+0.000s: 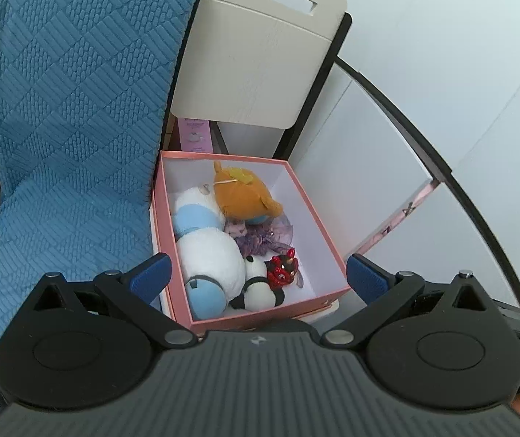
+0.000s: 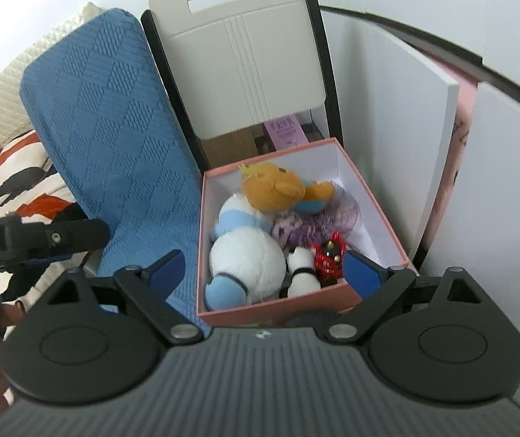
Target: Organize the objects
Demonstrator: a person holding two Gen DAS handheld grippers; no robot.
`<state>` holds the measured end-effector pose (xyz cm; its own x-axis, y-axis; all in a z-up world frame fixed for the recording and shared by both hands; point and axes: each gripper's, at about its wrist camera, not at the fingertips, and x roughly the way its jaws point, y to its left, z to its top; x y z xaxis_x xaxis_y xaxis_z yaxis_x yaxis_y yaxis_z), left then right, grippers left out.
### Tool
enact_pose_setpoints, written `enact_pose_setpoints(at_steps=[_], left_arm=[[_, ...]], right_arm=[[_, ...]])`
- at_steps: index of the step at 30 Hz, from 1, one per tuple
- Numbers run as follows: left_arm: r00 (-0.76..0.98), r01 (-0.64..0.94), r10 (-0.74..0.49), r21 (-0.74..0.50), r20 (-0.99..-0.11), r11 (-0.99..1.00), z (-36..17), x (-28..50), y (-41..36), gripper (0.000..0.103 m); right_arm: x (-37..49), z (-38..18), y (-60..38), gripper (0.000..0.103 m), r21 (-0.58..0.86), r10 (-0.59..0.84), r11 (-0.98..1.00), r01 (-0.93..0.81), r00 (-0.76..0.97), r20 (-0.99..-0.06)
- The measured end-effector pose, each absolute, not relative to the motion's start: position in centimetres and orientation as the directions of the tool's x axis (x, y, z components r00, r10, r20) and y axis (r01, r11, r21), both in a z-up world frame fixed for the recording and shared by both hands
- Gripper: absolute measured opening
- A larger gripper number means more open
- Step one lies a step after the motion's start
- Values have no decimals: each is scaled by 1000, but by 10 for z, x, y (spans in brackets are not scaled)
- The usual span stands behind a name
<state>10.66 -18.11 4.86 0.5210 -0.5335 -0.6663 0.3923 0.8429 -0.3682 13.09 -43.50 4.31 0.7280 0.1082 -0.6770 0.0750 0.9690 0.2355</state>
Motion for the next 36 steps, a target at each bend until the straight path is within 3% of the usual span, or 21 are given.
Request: enact_pose_setpoints(at_steps=[36], left_arm=[[550, 397, -543, -373, -634, 839, 26, 46, -148, 103]], right_arm=[[87, 24, -423, 95, 208, 75, 974, 85, 751, -656]])
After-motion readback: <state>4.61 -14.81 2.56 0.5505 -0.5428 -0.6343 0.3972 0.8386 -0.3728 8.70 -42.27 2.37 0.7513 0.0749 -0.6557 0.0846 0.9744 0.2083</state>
